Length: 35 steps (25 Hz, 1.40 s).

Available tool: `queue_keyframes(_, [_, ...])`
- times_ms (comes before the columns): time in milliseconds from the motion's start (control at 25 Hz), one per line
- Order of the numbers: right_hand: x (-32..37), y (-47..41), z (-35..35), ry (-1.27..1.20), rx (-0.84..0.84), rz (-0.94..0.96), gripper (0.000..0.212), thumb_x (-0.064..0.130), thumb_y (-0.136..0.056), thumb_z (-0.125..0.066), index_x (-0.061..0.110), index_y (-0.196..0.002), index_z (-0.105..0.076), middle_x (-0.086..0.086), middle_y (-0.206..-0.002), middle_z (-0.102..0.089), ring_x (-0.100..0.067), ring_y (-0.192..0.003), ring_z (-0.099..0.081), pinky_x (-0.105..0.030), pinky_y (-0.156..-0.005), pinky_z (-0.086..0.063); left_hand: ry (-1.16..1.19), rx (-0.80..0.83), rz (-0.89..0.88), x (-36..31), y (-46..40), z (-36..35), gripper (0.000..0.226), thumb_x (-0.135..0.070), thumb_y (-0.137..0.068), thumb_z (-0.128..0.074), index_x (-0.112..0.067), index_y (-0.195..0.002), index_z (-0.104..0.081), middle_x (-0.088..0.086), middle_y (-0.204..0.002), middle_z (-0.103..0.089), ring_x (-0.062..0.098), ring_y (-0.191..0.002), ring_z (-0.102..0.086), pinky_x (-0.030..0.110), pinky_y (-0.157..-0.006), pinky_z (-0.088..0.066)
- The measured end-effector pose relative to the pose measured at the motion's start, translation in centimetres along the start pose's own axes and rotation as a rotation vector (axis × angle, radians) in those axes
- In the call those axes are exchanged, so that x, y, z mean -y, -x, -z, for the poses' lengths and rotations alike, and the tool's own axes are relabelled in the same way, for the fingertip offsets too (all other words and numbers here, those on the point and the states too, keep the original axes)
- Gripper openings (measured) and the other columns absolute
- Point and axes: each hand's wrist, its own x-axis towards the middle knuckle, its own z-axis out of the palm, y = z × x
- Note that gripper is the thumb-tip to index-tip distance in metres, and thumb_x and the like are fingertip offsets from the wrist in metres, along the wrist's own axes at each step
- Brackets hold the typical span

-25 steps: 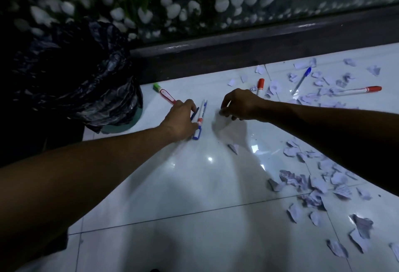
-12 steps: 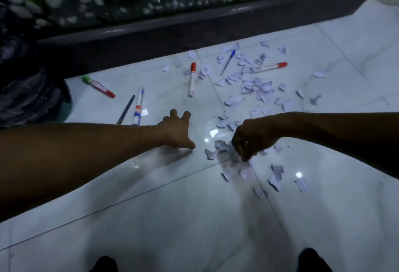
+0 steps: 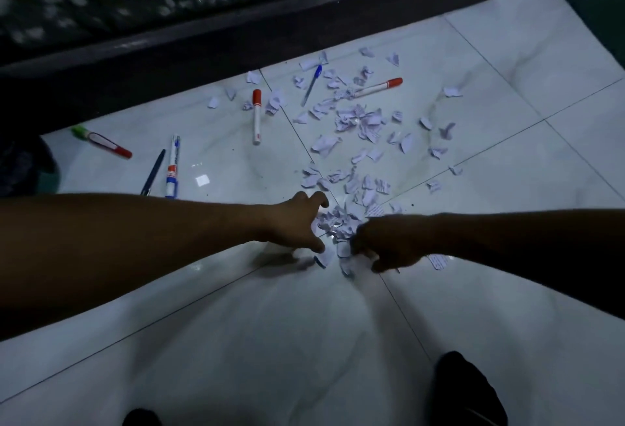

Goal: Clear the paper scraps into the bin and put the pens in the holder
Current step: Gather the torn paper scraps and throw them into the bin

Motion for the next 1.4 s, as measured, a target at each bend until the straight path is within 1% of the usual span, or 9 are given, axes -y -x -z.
queue_keyframes(160, [-2.5, 1.0, 1.7, -0.002, -0.099, -0.105, 0.022, 0.026, -0.089, -0.064, 0.014, -0.108, -0.066, -0.004, -0.100, -0.069, -0.020, -0.090, -0.064, -0.033, -0.077, -0.054, -0.420, -0.109, -0.153, 1.2, 0.4, 0.7, 0.085, -0.045, -0.081, -0.071, -0.024, -0.149, -0.025, 0.010, -0.146, -0.029, 0.028, -0.120, -0.051, 0.037, -0.092, -0.051])
queue_keyframes(280, [-4.5, 3.5, 0.5, 0.202, 0.081, -0.207, 0.022, 0.023, -0.093, -0.058, 0.009, -0.106, -0.069, -0.008, -0.098, -0.071, -0.020, -0.083, -0.062, -0.032, -0.073, -0.053, -0.714, -0.149, -0.402, 1.4, 1.5, -0.2, 0.075, -0.050, -0.084, -0.064, -0.025, -0.147, -0.032, 0.008, -0.147, -0.034, 0.028, -0.125, -0.044, 0.038, -0.097, -0.046])
queue_keyframes(400, [-5.7, 5.6, -2.6, 0.319, 0.316, -0.286, 0.030, 0.018, -0.090, -0.061, 0.010, -0.118, -0.067, -0.011, -0.111, -0.070, -0.027, -0.099, -0.066, -0.032, -0.077, -0.051, -0.932, -0.111, -0.737, 1.0, 2.1, -2.2, 0.056, -0.047, -0.088, -0.058, -0.026, -0.138, -0.044, 0.009, -0.143, -0.045, 0.028, -0.118, -0.050, 0.039, -0.091, -0.046])
queue_keyframes(520, [-5.6, 6.0, -4.2, 0.272, 0.321, -0.292, 0.037, 0.012, -0.088, -0.061, 0.009, -0.125, -0.060, -0.012, -0.119, -0.065, -0.028, -0.108, -0.063, -0.033, -0.084, -0.052, -1.025, 0.023, -0.921, 0.8, 2.4, -3.9, 0.046, -0.043, -0.090, -0.051, -0.025, -0.133, -0.049, 0.007, -0.143, -0.049, 0.030, -0.118, -0.053, 0.041, -0.095, -0.047])
queue_keyframes(680, [-4.3, 3.4, -2.3, 0.158, 0.035, -0.218, 0.049, 0.020, -0.091, -0.060, 0.011, -0.138, -0.050, -0.013, -0.131, -0.054, -0.029, -0.118, -0.057, -0.035, -0.092, -0.049, -1.095, -0.042, -0.938, 1.4, 1.4, -4.1, 0.059, -0.047, -0.089, -0.055, -0.020, -0.141, -0.049, 0.008, -0.150, -0.047, 0.032, -0.131, -0.050, 0.050, -0.112, -0.037])
queue_keyframes(880, [-3.6, 0.7, 0.5, 0.089, -0.112, -0.163, 0.059, 0.026, -0.090, -0.064, 0.015, -0.144, -0.044, -0.010, -0.137, -0.051, -0.028, -0.121, -0.055, -0.042, -0.096, -0.051, -1.139, -0.056, -0.649, 1.6, 0.6, -1.3, 0.077, -0.057, -0.090, -0.051, -0.015, -0.152, -0.035, 0.012, -0.159, -0.032, 0.031, -0.148, -0.028, 0.049, -0.121, -0.013])
queue_keyframes(1080, [-3.4, 1.6, 0.5, 0.075, 0.101, -0.121, 0.032, 0.029, -0.088, -0.067, 0.016, -0.118, -0.067, -0.003, -0.114, -0.070, -0.022, -0.107, -0.064, -0.033, -0.094, -0.049, -1.116, -0.206, -0.649, 2.4, 2.0, 1.4, 0.055, -0.053, -0.088, -0.038, -0.021, -0.126, -0.060, 0.011, -0.135, -0.057, 0.030, -0.116, -0.055, 0.040, -0.098, -0.045])
queue_keyframes(1200, [-3.0, 2.1, -1.9, 0.072, 0.320, -0.127, 0.039, 0.027, -0.089, -0.069, 0.011, -0.125, -0.065, -0.007, -0.121, -0.069, -0.023, -0.113, -0.063, -0.029, -0.096, -0.045, -1.033, -0.167, -0.768, 2.1, 3.2, 1.2, 0.038, -0.050, -0.090, -0.037, -0.026, -0.106, -0.063, 0.006, -0.108, -0.059, 0.026, -0.089, -0.055, 0.033, -0.073, -0.045])
queue_keyframes(1400, [-4.2, 1.3, -0.5, 0.041, 0.010, -0.140, 0.056, 0.022, -0.090, -0.064, 0.018, -0.143, -0.049, -0.008, -0.134, -0.059, -0.027, -0.122, -0.056, -0.041, -0.100, -0.048, -1.092, 0.097, -0.875, 2.7, 2.0, -1.3, 0.043, -0.051, -0.092, -0.051, -0.019, -0.121, -0.056, 0.007, -0.122, -0.054, 0.029, -0.106, -0.053, 0.039, -0.085, -0.046])
